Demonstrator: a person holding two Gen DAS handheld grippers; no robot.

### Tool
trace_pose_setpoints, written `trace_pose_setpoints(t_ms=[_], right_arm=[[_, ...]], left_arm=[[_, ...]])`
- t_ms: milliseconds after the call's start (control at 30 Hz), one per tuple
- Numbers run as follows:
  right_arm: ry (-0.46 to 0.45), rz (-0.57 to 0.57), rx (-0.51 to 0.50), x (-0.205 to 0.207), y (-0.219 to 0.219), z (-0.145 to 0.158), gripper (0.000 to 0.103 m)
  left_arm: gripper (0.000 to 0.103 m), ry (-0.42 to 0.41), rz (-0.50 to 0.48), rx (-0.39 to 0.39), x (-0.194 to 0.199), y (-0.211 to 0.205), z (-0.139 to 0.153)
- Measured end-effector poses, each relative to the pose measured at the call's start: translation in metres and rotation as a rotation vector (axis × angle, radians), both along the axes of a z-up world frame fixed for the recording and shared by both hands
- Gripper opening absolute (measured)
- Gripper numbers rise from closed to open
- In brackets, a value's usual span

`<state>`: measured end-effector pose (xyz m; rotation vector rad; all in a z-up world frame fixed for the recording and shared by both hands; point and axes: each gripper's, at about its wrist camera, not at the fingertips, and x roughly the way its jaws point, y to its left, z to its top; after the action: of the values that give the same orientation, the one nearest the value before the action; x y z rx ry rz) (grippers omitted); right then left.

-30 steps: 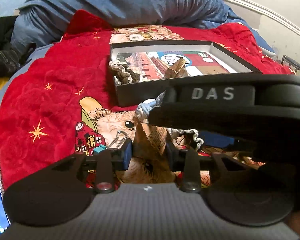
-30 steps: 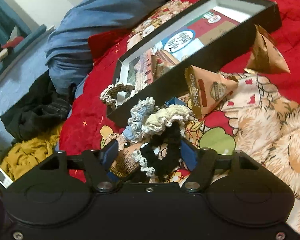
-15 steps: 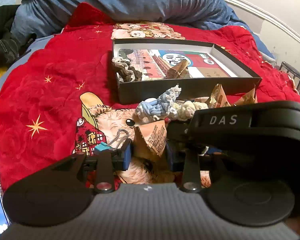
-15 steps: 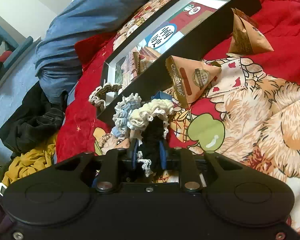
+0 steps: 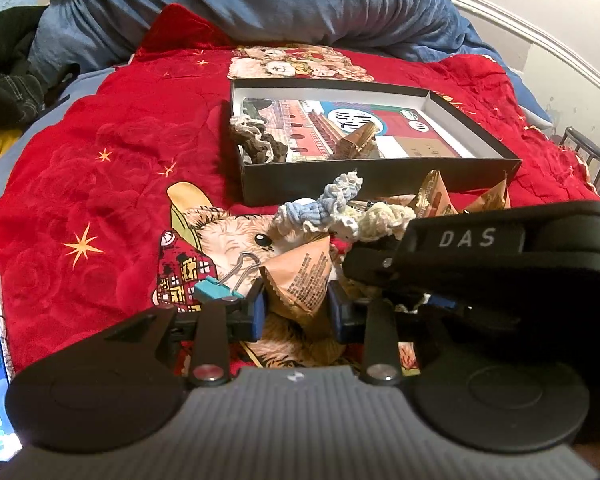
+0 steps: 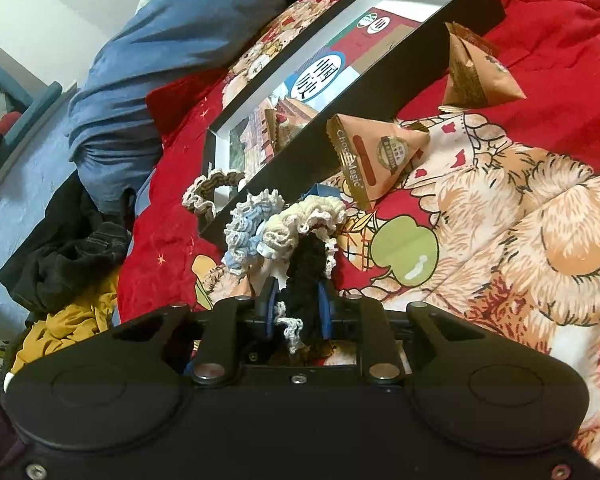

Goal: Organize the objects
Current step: 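Lift and carry packet in left tool and scrunchie in right tool toward box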

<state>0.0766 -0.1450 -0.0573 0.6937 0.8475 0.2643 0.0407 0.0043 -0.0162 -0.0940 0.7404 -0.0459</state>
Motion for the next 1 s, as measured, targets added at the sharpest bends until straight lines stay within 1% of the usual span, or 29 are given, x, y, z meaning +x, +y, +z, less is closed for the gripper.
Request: trace_pose_setpoints(t_ms=[433, 633, 733, 900, 1000], right_arm=[[-0.009, -0.004, 0.021, -0.009, -0.007, 0.016, 0.021], [-0.015, -0.004, 0.019, -0.015, -0.006, 0.025, 0.021], [-0.005, -0.004, 0.017, -0.016, -0.007, 0.030, 0.021], [-0.003, -0.017, -0.013, -0.020, -0.008, 0.036, 0.021], [-0.014, -0.026, -0.020, -0.023, -0.011, 0.043, 0.021]], left_arm=[[0.034, -0.020, 0.015, -0.023, -0.007, 0.001, 0.008], [0.034, -0.047, 0.030, -0.036, -0.011, 0.001, 0.016], [0.034, -0.053, 0.023, -0.032, -0.014, -0.002, 0.018], [0.034, -0.055, 0.027, -0.015, -0.016, -0.006, 0.018], [0.034, -0.099, 0.033, 0.005, -0.021, -0.008, 0.024]])
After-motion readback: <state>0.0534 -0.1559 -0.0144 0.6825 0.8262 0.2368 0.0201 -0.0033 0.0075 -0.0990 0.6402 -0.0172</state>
